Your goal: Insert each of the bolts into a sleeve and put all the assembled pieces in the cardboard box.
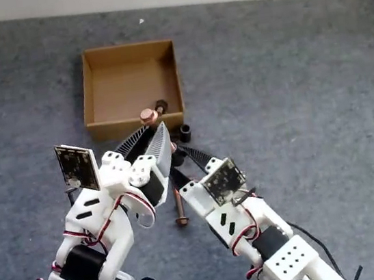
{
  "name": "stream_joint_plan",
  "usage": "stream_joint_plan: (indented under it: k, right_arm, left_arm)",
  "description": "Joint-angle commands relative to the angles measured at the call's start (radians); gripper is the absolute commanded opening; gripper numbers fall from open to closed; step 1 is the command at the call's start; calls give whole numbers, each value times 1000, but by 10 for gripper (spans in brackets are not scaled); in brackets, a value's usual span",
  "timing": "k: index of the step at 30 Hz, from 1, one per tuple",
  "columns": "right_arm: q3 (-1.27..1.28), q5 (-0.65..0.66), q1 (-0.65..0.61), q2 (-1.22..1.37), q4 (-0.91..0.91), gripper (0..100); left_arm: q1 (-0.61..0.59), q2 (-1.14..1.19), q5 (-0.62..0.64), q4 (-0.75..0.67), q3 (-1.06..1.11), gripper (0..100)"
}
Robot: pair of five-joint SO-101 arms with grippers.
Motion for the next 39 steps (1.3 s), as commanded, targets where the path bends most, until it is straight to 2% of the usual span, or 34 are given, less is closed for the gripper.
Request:
stream_joint_plan:
  k: [1, 13, 17, 20, 25, 33, 39]
  right_arm:
    - [85, 11, -10, -116, -10, 4]
    - [108, 11, -8, -384, 255, 4]
    - [110, 11, 13, -389, 262, 4]
    - [110, 11, 33, -389, 262, 4]
    - [111, 11, 33, -389, 262, 4]
    - [113, 11, 87, -389, 262, 4]
    - [113, 11, 111, -390, 300, 4]
  left_arm:
    - [35, -12, 0, -35, 21, 5]
    - [38, -13, -12, -29, 68, 5]
    - [70, -13, -207, -18, 67, 9]
    - [107, -15, -270, 74, 61, 80]
    - [82, -16, -187, 170, 45, 248]
    - [-24, -159, -184, 443, -105, 259]
    - [-139, -334, -199, 597, -96, 256]
